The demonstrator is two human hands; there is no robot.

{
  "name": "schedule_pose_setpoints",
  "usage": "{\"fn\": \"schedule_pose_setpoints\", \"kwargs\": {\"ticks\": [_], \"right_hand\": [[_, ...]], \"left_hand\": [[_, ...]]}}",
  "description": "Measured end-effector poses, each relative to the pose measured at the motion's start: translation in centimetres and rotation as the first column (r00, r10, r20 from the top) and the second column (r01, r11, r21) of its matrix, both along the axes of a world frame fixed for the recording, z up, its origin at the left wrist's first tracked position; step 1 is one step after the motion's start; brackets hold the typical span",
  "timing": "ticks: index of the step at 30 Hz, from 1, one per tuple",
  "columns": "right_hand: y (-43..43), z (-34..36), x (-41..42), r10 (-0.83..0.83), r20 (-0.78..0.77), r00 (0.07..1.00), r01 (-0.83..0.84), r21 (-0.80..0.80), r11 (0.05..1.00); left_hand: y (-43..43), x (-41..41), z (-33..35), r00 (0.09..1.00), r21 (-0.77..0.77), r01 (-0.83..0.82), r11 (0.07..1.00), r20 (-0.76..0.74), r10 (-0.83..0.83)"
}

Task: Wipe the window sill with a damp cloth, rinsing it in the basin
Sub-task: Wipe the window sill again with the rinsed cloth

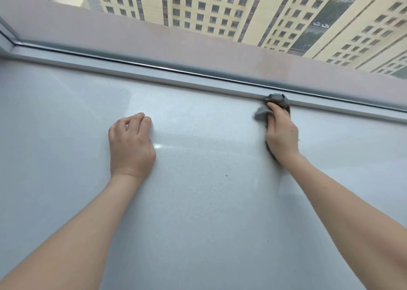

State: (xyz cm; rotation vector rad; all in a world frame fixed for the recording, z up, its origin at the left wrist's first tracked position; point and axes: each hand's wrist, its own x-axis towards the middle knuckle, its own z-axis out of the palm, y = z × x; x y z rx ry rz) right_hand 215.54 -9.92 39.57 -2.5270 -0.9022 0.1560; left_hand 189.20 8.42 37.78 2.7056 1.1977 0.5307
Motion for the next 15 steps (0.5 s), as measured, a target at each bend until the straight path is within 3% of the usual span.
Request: {"fn": "schedule_pose_setpoints", "kwargs": {"ticks": [2, 4, 8, 10, 12, 15], "right_hand": [[3.8, -0.4, -4.5, 0.219, -0.022, 0.975, -0.218, 0.051, 0.975], [7.5, -0.8, -7.9, 0.471, -0.026, 0.882, -0.469, 0.062, 0.881], [7.8, -0.3, -6.0, 0.648, 0.0, 0.762, -0.648, 0.006, 0.762], [3.9, -0.4, -3.0, 0.539, 0.034, 0.842, -0.54, 0.024, 0.842], [-0.5, -0.1, -0.3, 0.272, 0.032, 0.962, -0.273, 0.035, 0.961], [-2.0, 0.0, -0.5, -0.047, 0.002, 0.999, 0.047, -0.022, 0.999]], "left_hand": [[0.1, -0.1, 0.0, 1.0, 0.001, 0.001, 1.0, -0.004, -0.001], [0.2, -0.1, 0.0, 1.0, -0.003, 0.001, 1.0, -0.004, -0.001], [0.3, -0.5, 0.0, 1.0, -0.008, 0.005, 1.0, 0.003, -0.005], [0.3, -0.5, 0.1, 1.0, -0.003, 0.011, 1.0, 0.008, -0.011], [0.2, -0.4, 0.2, 1.0, -0.003, 0.015, 1.0, 0.008, -0.015], [0.2, -0.3, 0.3, 1.0, 0.013, 0.009, 1.0, 0.002, -0.009]]}}
